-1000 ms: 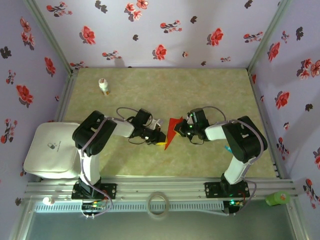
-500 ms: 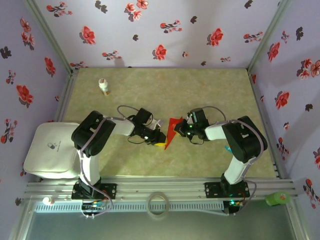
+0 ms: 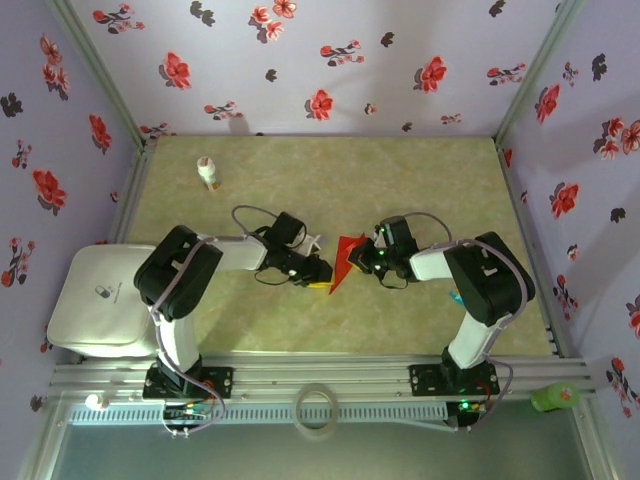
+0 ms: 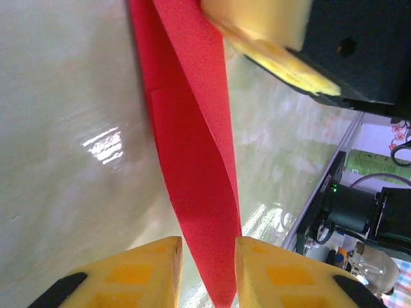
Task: Fold a paper plane with a square sheet of paper (pick it up from the middle)
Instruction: Fold the wing for the fifth time at the center of the table.
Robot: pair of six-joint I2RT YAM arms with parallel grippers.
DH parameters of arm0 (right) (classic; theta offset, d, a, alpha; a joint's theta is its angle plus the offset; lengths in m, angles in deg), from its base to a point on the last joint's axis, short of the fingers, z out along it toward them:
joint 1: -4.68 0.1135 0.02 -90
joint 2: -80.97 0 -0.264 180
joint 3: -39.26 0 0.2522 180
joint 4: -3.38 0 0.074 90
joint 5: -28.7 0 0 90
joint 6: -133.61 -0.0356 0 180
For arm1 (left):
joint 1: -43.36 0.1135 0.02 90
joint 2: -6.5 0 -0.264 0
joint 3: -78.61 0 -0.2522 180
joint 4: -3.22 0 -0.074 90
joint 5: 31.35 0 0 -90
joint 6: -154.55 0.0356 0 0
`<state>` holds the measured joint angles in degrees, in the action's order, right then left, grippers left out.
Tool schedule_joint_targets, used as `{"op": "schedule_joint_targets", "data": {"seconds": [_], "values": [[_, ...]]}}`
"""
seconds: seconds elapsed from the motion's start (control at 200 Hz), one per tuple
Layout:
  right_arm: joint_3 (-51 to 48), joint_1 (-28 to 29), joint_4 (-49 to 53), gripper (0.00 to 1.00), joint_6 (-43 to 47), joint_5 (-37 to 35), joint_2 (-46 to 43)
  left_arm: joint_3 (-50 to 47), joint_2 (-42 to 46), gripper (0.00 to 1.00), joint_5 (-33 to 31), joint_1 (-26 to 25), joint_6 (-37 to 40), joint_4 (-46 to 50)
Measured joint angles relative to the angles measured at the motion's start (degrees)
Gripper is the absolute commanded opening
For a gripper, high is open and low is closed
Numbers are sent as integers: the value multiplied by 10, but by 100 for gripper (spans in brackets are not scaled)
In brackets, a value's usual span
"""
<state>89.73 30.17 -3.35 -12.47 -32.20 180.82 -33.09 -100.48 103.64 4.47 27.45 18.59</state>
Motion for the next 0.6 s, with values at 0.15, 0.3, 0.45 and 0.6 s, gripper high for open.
{"op": "schedule_joint_targets", "data": {"seconds": [0.15, 0.3, 0.45, 0.6], "values": [[0, 0, 1, 7, 0, -1, 0, 1, 2, 31, -12, -1, -9, -10], [0, 0, 2, 6, 0, -2, -1, 1, 17, 33, -53, -2, -14, -2], [3, 0, 8, 7, 0, -3, -1, 1, 39, 28, -79, -2, -17, 0], [3, 0, 9, 7, 0, -3, -1, 1, 41, 30, -61, -4, -18, -9]]}}
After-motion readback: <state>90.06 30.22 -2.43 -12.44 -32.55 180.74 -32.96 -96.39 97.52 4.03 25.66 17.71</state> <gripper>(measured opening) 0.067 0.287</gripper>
